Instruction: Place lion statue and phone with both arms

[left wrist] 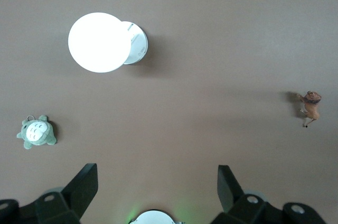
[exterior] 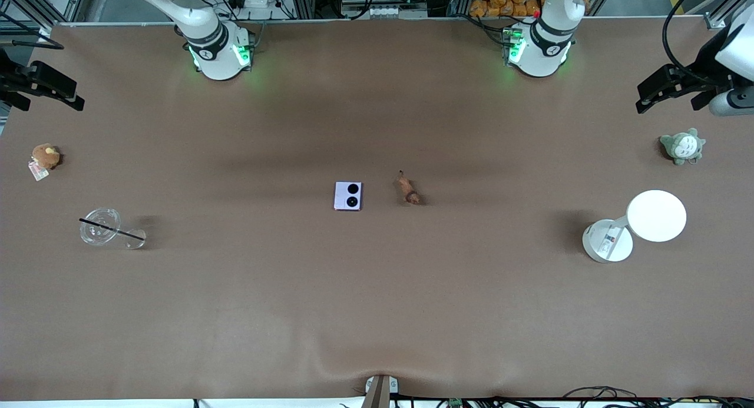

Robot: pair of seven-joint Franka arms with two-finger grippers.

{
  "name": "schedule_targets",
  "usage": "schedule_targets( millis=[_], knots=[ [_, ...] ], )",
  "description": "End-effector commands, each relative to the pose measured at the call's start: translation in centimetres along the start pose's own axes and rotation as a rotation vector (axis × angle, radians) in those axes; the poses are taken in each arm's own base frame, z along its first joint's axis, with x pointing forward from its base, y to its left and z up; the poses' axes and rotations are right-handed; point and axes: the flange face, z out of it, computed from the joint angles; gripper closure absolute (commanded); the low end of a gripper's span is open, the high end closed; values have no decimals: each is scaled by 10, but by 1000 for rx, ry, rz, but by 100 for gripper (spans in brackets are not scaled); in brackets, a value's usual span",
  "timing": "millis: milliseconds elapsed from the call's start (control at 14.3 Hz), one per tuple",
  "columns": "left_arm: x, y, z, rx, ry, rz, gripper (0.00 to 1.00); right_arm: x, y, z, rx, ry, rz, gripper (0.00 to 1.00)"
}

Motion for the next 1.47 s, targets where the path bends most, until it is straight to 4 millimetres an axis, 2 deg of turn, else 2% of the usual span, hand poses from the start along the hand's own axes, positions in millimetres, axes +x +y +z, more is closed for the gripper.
schedule_targets(
  millis=[0,489,629,909,1188,1398],
  knots=[
    [2,-4,-7,-20,-6,15,0,0,5,0,-13,3,-2,0],
    [20,-4,0,-21,-14,30,0,2,5,4,-14,-7,-2,0],
    [22,-11,-3,-22,-8,18,0,2,5,4,-13,-7,-4,0],
    [23,-9,-1,-27,-7,17,0,2,3,10,-13,-20,-5,0],
    [49,19,32,-93,-17,28,0,3,2,11,-13,-21,-8,0],
    [77,59,74,-120,-9,65,0,3,2,12,-13,-24,-8,0]
  ],
)
